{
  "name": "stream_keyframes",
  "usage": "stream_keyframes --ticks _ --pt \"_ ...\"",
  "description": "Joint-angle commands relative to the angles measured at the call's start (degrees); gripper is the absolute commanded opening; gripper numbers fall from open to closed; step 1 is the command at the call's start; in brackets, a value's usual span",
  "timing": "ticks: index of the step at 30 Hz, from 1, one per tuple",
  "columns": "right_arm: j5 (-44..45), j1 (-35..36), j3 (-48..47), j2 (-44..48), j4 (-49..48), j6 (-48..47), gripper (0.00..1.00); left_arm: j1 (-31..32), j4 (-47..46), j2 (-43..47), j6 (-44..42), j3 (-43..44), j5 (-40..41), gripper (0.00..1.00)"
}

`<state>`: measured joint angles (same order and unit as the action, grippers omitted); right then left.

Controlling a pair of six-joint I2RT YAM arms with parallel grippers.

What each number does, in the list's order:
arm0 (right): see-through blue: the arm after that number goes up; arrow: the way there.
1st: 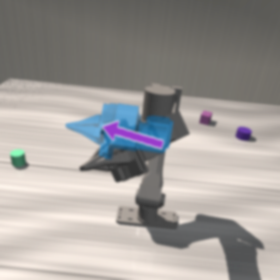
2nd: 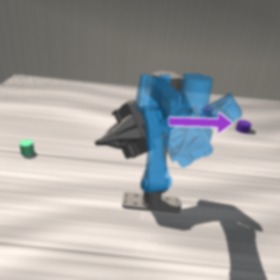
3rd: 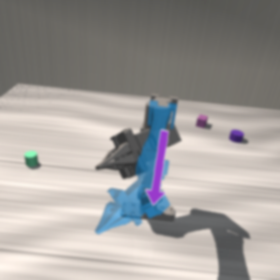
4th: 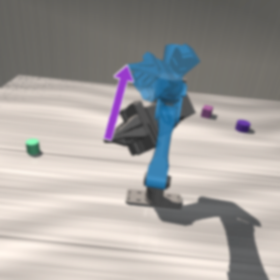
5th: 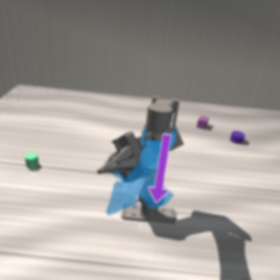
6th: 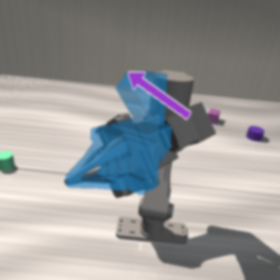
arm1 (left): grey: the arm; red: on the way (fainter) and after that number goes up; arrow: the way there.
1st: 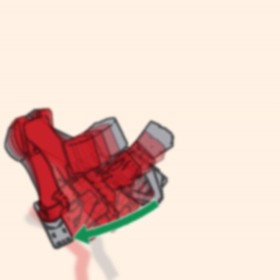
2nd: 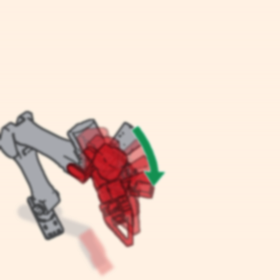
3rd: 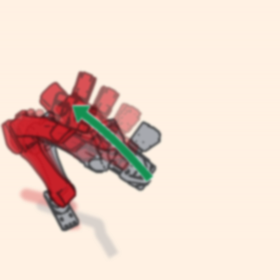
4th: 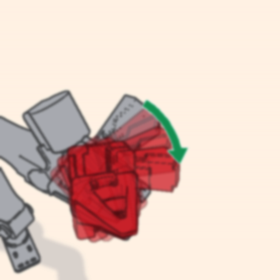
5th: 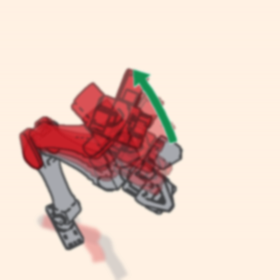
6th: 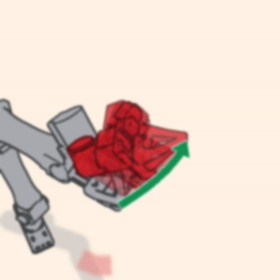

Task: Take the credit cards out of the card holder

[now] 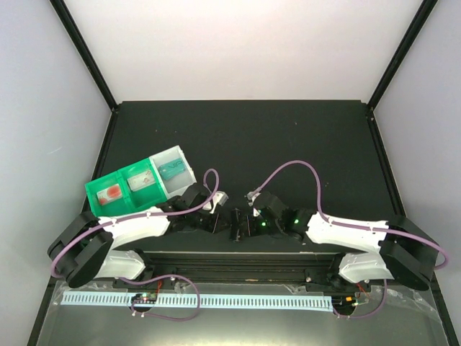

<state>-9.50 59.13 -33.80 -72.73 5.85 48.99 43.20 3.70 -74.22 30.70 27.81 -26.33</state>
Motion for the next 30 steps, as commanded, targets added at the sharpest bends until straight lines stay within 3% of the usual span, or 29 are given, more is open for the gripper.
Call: stream_keyframes --ticks 1,10,21,30 --pt "3.6 0.5 0.7 -3.0 0.5 -4.5 0.01 0.0 1.0 2.9 1.3 1.5 -3.6 0.01" --pt "12.8 0.5 2.3 -3.6 3.3 -5.8 0.01 -0.1 4.3 3.9 0.4 1.4 -0.8 0.02" --pt "17.8 0.5 2.1 -10.3 4.0 -5.7 0.01 -0.2 3.6 4.7 1.1 -0.5 0.2 0.02" --pt "19.5 0.5 2.4 -9.7 4.2 -4.8 0.03 -0.3 4.2 9.2 2.5 -1.0 -0.8 0.02"
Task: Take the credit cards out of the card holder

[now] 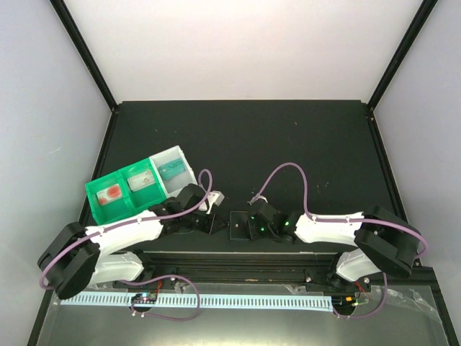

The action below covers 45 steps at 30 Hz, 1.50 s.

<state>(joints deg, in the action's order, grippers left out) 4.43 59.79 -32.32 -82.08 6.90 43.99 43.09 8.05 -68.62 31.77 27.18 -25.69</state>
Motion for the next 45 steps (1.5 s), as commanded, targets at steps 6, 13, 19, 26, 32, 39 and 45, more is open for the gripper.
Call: stream_keyframes --ticks 6,13,19,26,32,39,45 --pt "3.9 -0.2 0.6 3.3 5.5 -0.1 0.22 -0.2 -4.9 7.7 5.4 -1.7 -5.2 0.02" --pt "-2.6 -0.2 1.0 9.8 5.3 -0.2 0.42 -0.2 -5.9 8.7 7.4 -1.6 -7.0 0.02" --pt "-8.3 -0.2 -0.6 11.2 3.3 -3.2 0.48 -0.2 -4.8 9.6 8.3 0.3 -7.1 0.02" --pt "-7.1 -0.1 -1.4 10.5 3.6 -4.2 0.54 -0.2 -4.8 9.4 8.7 1.4 -7.6 0.02" --pt "-8.0 -0.1 -2.0 9.4 3.9 -5.0 0.57 -0.2 -3.7 9.6 8.7 1.7 -8.2 0.02" --pt "-8.6 -0.1 -2.8 10.0 3.9 -4.3 0.6 -0.2 -3.5 9.6 8.7 2.1 -8.0 0.02" --pt "-7.9 -0.1 -1.9 10.6 3.4 -3.7 0.65 -0.2 -3.4 9.4 8.9 2.1 -7.7 0.02"
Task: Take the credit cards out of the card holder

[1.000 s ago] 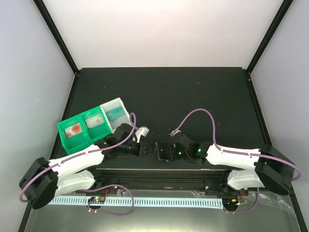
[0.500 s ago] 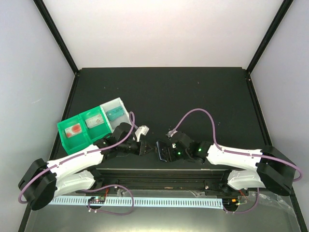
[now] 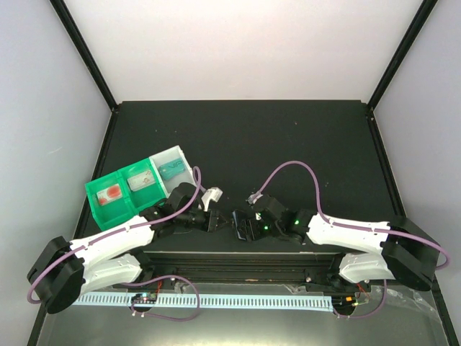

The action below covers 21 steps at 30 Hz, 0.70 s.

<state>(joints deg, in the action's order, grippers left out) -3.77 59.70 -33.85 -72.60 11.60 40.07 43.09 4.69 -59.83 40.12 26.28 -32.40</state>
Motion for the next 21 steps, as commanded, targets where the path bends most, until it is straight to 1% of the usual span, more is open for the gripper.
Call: stream_keyframes --ticks 1,4,9,11,14,16,18,21 --pt "0.4 0.0 -0.4 0.9 -1.2 0.2 0.65 -0.2 0.0 0.5 0.5 3.1 -1.1 0.02" --pt "-0.5 0.0 -0.3 -0.1 -1.5 -0.4 0.63 -0.2 -0.1 0.5 0.8 3.1 -1.1 0.02" --pt "-2.3 0.0 -1.3 -1.6 -1.8 -0.4 0.64 -0.2 -0.2 0.9 0.8 2.6 -1.0 0.02" --pt "-1.5 0.0 -1.9 -2.0 -1.6 -0.3 0.64 -0.2 -0.4 1.1 0.8 2.5 -0.8 0.01" --pt "0.7 0.0 -2.9 -2.4 -0.2 -0.3 0.59 -0.2 0.0 1.3 0.5 2.3 -0.6 0.02" --pt "2.1 0.0 -2.9 -1.8 0.5 -0.2 0.53 -0.2 1.2 1.6 -0.3 2.1 0.2 0.02" --pt "3.1 0.0 -2.7 -0.9 0.9 0.0 0.5 -0.2 2.3 2.1 -1.0 1.8 1.3 0.02" --pt "3.7 0.0 -2.7 0.2 1.7 -0.2 0.49 -0.2 3.7 2.8 -2.1 1.2 3.8 0.02"
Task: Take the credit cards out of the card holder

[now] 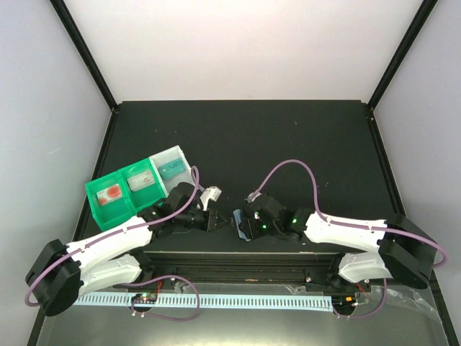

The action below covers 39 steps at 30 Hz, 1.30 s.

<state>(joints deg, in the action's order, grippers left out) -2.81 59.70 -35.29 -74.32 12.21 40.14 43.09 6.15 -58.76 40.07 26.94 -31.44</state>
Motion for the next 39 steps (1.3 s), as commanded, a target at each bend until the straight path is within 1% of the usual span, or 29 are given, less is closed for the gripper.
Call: stream_keyframes --ticks 1,6,11,12,15,20,23,25,28,30,35,39 --pt "3.0 -0.1 -1.4 2.1 1.7 -0.3 0.49 -0.2 2.8 1.8 -2.4 0.5 3.5 0.02" --pt "4.7 0.0 -1.5 3.6 3.5 -0.6 0.5 -0.2 3.2 1.8 -2.9 0.1 4.0 0.02" --pt "4.8 0.0 -1.0 4.8 3.8 -0.7 0.55 -0.2 3.1 1.7 -3.0 -0.1 4.1 0.01" --pt "4.7 0.0 -0.8 4.8 3.6 -0.6 0.53 -0.2 3.2 1.7 -3.0 -0.1 4.2 0.01" --pt "4.4 0.0 -0.1 4.5 2.4 -0.4 0.45 -0.2 3.2 1.7 -3.0 -0.1 4.3 0.02" --pt "4.5 0.0 0.1 3.2 2.6 0.0 0.44 -0.2 3.3 1.7 -3.0 -0.3 4.5 0.02" --pt "7.6 0.0 0.0 3.3 4.5 0.9 0.43 -0.2 3.3 1.6 -3.3 -0.6 5.3 0.01" --pt "9.9 0.0 0.2 3.6 6.1 1.6 0.38 -0.2 3.3 1.3 -3.5 -1.1 6.5 0.02" --pt "12.6 -0.1 0.9 4.3 8.0 2.8 0.24 -0.1 3.1 0.8 -3.5 -2.3 8.3 0.02" --pt "13.0 0.0 2.0 5.0 7.7 3.0 0.17 -0.3 3.9 0.4 -3.7 -2.7 9.4 0.02" --pt "14.4 0.0 4.7 5.5 6.8 4.6 0.07 -0.3 7.0 0.8 -3.9 -3.5 14.8 0.02" --pt "15.3 -0.1 6.0 4.5 5.6 5.9 0.02 -0.3 7.2 0.8 -3.3 -4.8 15.7 0.02"
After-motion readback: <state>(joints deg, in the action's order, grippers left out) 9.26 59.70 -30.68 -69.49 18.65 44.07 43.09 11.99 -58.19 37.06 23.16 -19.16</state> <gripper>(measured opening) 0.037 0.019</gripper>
